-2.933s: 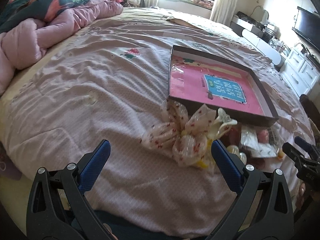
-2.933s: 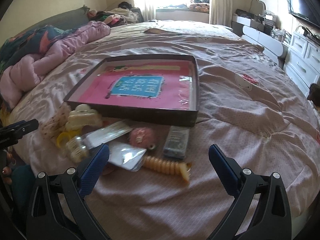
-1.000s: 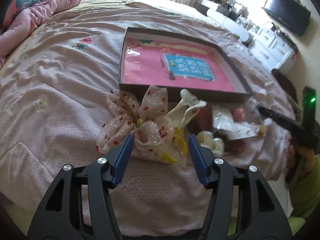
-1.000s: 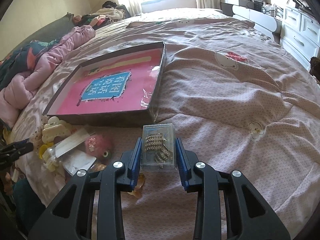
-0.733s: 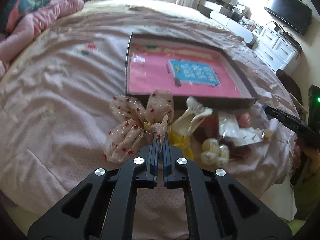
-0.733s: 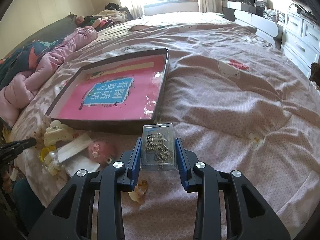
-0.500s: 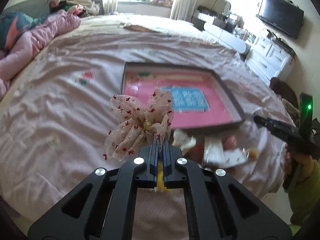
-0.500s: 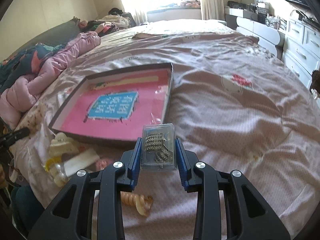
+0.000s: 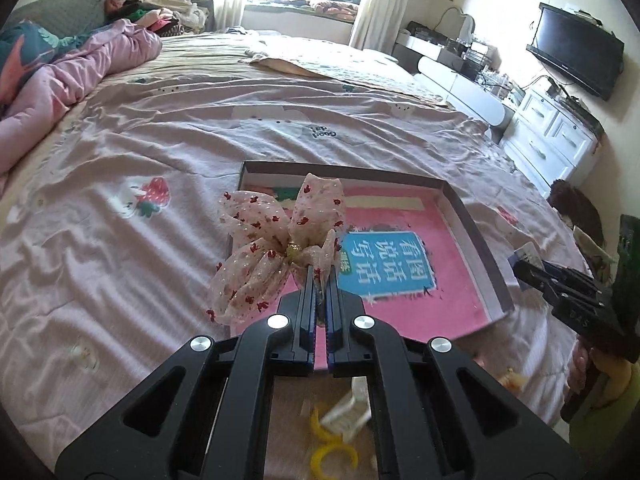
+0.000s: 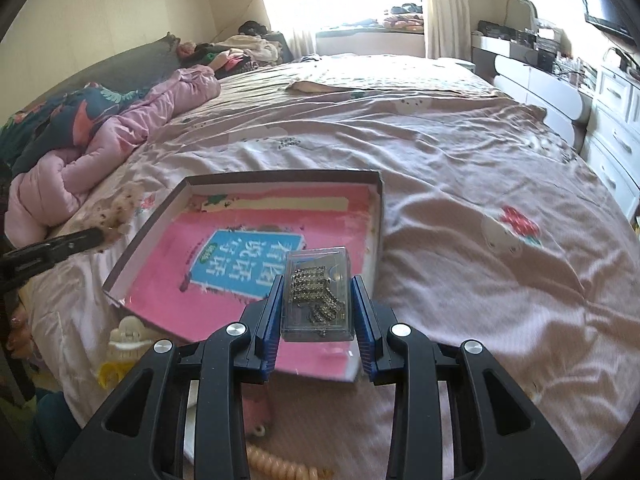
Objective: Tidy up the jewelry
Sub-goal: 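Carry the bow and clip box into the pink tray while both grippers open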
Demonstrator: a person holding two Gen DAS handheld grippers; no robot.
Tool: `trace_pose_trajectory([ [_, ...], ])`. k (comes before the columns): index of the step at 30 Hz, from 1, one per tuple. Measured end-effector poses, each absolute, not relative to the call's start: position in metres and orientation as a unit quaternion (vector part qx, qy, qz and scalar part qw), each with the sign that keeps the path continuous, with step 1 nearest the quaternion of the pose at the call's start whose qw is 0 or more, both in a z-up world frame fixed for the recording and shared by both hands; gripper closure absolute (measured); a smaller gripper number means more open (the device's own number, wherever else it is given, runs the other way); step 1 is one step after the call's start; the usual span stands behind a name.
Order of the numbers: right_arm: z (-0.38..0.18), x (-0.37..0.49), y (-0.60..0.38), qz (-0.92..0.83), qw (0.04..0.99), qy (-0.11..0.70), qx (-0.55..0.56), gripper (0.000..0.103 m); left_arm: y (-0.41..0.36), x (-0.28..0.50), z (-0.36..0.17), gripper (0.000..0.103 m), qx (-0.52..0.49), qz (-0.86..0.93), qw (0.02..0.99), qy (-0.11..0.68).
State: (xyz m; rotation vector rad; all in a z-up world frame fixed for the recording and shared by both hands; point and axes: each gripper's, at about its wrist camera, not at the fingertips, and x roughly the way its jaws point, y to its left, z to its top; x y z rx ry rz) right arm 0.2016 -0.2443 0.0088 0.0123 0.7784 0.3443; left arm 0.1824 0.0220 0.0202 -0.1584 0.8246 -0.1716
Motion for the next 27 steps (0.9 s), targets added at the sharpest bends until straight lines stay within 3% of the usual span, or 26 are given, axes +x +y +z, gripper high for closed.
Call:
trace_pose_trajectory([
  [17, -0.024, 0.268, -0.210, 0.170, 0.891, 0.420, -0.007, 0.072, 0.021, 0.218, -0.025, 0.101, -0.108, -0.086, 0.892, 0.431],
  [22, -0.038, 0.274, -0.208, 0.165, 0.884, 0.437, -0.010, 0.072, 0.026, 0.216, -0.030, 0.086, -0.118, -0.088, 0.889, 0.434],
  [24, -0.042, 0.275, -0.207, 0.165, 0.882, 0.441, -0.011, 0.072, 0.027, 0.213, -0.028, 0.070, -0.116, -0.084, 0.890, 0.433],
  [27, -0.047, 0.275, -0.206, 0.166, 0.879, 0.446, -0.012, 0.072, 0.028, 0.206, -0.022, 0.063, -0.113, -0.085, 0.894, 0.425],
])
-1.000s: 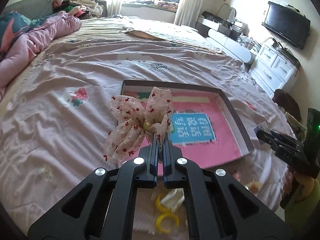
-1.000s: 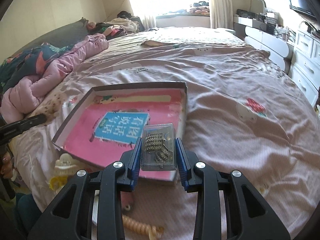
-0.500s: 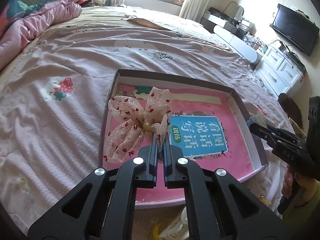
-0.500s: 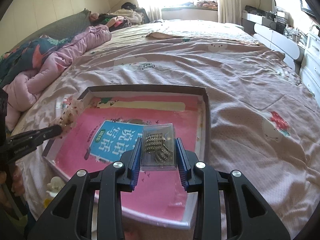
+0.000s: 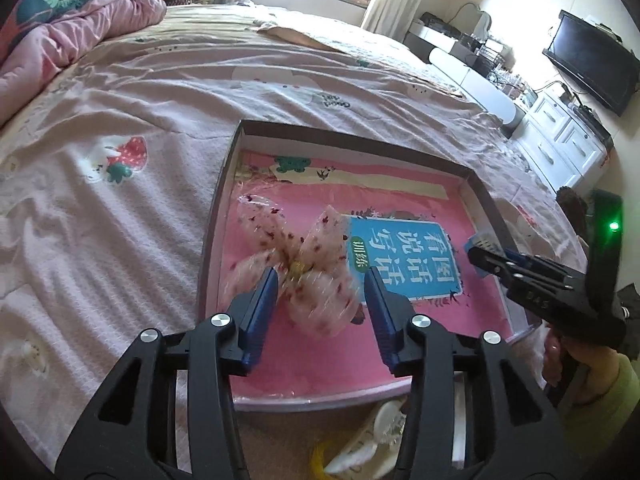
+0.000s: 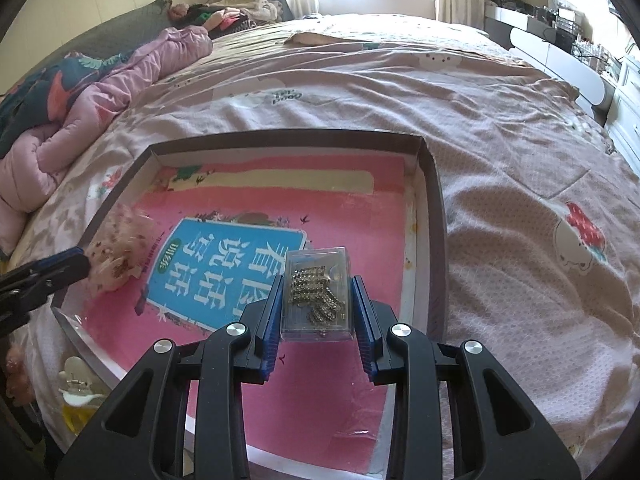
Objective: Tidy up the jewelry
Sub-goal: 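Carry the bow and clip box into the pink tray while both grippers open, then withdraw both open grippers from the tray back toward the pile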
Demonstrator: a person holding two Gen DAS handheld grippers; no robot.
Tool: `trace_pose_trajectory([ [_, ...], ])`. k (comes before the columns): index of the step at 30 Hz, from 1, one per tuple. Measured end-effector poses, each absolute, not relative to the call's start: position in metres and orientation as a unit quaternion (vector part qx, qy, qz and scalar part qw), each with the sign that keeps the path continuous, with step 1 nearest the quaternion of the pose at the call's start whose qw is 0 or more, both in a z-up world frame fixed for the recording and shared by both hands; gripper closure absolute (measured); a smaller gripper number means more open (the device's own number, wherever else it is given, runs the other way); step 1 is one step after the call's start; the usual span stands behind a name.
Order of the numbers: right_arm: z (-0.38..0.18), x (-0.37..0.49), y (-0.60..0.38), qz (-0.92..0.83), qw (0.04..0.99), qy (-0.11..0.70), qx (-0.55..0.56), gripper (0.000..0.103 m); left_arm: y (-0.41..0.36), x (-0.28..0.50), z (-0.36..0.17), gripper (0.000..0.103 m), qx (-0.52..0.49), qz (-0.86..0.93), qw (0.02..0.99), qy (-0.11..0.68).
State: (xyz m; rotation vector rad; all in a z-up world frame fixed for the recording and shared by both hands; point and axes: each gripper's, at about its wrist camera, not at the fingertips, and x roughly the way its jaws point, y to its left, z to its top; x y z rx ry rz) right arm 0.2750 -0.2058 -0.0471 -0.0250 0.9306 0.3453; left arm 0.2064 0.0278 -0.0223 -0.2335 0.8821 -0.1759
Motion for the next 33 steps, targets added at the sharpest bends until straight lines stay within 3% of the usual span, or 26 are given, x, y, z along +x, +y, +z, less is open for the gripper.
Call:
trace_pose_trajectory([
  [3, -0.051, 0.274, -0.204, 0.165, 0.877, 0.450, -0.015, 0.071, 0.029, 0.199, -0.016, 0.052, -0.108, -0.081, 0.898, 0.418],
  [8, -0.051, 0.272, -0.205, 0.165, 0.877, 0.451, -0.015, 0.070, 0.031, 0.187, -0.006, 0.042, -0.103, -0.076, 0.903, 0.410],
  [15, -0.040, 0.258, -0.214, 0.160, 0.884, 0.438, -0.010, 0.053, 0.029, 0.177, -0.001, 0.031, -0.101, -0.076, 0.904, 0.409],
  [22, -0.015, 0.231, -0.229, 0.159, 0.899, 0.409, -0.008, 0.028, 0.025, 0.166, 0.010, 0.024, -0.096, -0.078, 0.909, 0.399],
  [25, -0.004, 0.218, -0.235, 0.157, 0.904, 0.397, -0.007, 0.027, 0.023, 0.160, 0.014, 0.022, -0.092, -0.079, 0.911, 0.394],
  [28, 0.004, 0.207, -0.240, 0.153, 0.910, 0.386, -0.005, 0.018, 0.022, 0.153, 0.019, 0.020, -0.088, -0.078, 0.913, 0.390],
  [33, 0.013, 0.190, -0.246, 0.152, 0.913, 0.378, -0.010, 0.018, 0.020, 0.143, 0.026, 0.020, -0.086, -0.078, 0.916, 0.383],
])
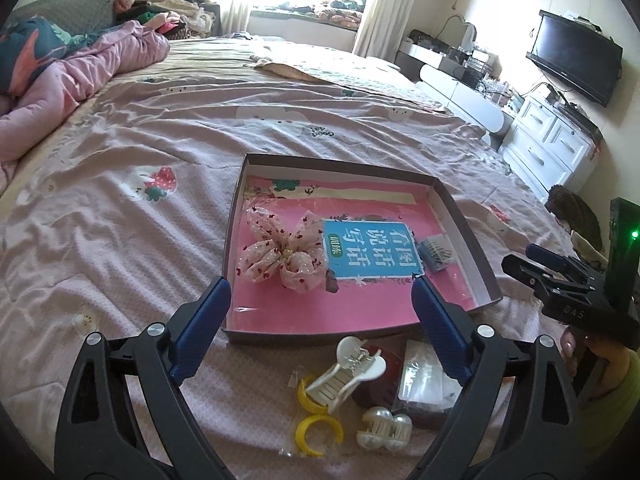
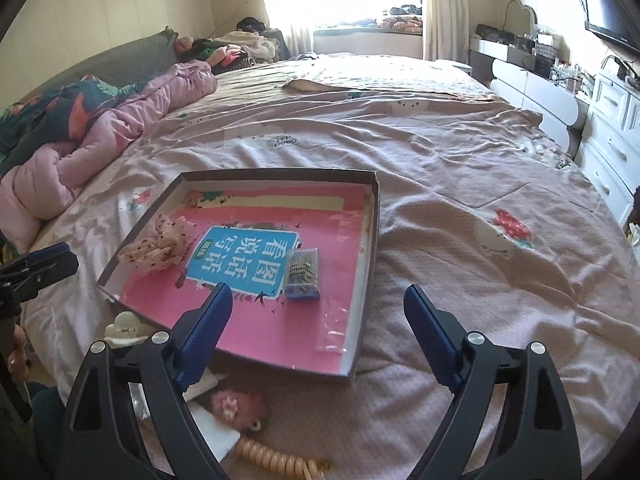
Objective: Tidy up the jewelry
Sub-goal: 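Withdraw both open grippers from the tray back toward the pile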
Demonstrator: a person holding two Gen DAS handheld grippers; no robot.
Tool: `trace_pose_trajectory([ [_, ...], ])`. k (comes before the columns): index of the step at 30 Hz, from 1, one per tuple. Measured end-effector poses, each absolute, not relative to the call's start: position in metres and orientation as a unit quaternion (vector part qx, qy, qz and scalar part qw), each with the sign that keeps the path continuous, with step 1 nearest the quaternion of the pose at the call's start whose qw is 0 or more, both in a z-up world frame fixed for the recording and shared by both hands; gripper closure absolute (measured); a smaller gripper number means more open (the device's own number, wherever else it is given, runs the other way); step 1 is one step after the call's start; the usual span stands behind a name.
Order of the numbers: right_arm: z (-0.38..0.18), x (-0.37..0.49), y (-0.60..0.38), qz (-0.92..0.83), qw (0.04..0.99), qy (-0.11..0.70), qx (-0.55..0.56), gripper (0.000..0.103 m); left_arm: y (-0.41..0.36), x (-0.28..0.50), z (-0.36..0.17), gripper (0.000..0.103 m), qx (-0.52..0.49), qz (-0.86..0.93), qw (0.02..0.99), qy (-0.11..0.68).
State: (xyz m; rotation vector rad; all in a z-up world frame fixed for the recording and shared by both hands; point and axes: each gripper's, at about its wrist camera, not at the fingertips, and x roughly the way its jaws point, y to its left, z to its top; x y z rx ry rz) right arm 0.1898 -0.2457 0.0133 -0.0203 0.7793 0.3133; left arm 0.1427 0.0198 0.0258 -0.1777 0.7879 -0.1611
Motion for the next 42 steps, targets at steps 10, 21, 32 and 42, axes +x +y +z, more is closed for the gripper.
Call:
trace_pose_trajectory([
  [10, 0.027, 0.158, -0.253, 0.153, 0.918, 0.366, -0.021, 0.016, 0.012, 0.125, 0.034, 0.019, -0.078, -0.084, 0.920, 0.374],
  [21, 0.030, 0.127, -0.248, 0.171, 0.916, 0.363, -0.031, 0.016, 0.016, 0.109, 0.036, 0.019, -0.077, -0.080, 0.921, 0.372],
  [32, 0.023, 0.101, -0.238, 0.195, 0.907, 0.369, -0.050, 0.016, 0.020, 0.093, 0.031, 0.019, -0.075, -0.068, 0.920, 0.378],
  [42, 0.004, 0.083, -0.227, 0.215, 0.896, 0.381, -0.074, 0.016, 0.017, 0.084, 0.019, 0.019, -0.066, -0.061, 0.914, 0.396],
])
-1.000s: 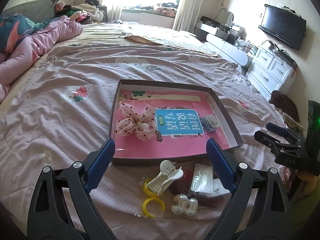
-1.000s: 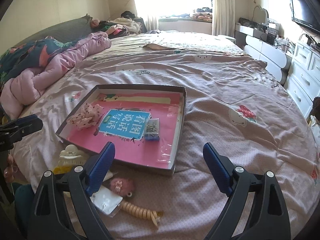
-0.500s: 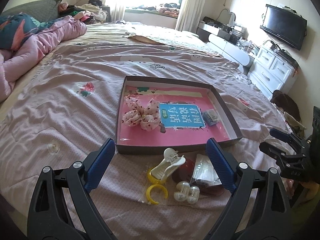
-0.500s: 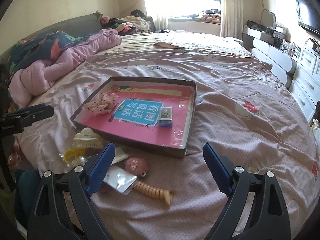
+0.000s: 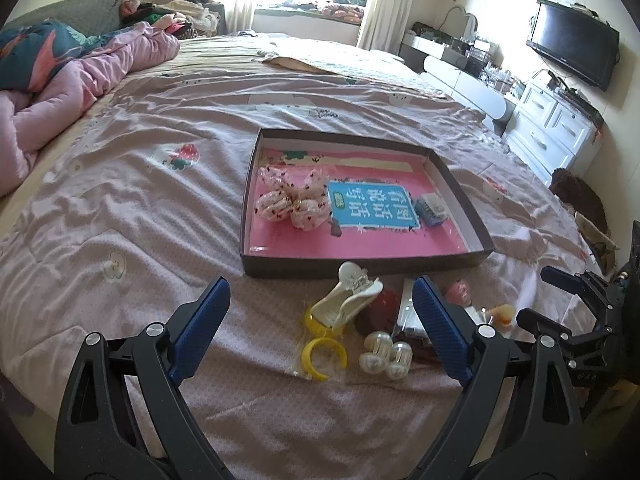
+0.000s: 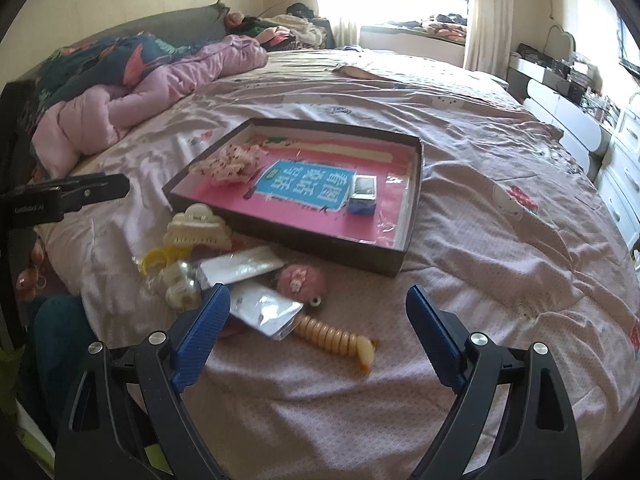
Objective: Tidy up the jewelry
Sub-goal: 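Withdraw both open grippers from the tray back toward the pile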
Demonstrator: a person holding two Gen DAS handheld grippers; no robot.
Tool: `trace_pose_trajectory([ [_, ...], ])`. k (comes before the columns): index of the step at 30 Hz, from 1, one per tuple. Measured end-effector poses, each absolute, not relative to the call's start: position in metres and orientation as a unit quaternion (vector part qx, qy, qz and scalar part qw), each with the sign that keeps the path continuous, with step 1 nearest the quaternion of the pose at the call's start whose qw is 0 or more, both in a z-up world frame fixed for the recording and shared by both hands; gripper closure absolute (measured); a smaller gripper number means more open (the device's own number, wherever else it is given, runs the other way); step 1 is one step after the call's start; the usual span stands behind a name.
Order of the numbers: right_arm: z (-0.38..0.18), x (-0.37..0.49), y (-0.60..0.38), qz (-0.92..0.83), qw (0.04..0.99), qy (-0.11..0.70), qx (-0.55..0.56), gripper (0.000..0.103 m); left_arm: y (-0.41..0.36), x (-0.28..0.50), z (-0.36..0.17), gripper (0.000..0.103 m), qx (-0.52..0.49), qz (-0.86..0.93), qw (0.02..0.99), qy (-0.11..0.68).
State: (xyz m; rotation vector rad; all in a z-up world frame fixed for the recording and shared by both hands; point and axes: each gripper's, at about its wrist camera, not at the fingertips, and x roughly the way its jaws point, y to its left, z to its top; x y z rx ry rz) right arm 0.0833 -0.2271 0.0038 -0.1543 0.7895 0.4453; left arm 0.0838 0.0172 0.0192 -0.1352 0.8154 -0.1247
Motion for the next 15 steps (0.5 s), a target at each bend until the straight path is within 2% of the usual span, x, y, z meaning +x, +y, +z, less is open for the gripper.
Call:
trace_pose_trajectory([
  [10, -0.020, 0.071, -0.215, 0.227, 0.886, 0.383, -0.126, 0.018, 0.010, 0.083, -0.004, 0.019, -0.052, -0.058, 0.902, 0.424],
  [15, -0.035, 0.072, -0.208, 0.230, 0.882, 0.380, -0.160, 0.028, 0.005, 0.090, -0.017, 0.019, -0.049, -0.059, 0.896, 0.437],
])
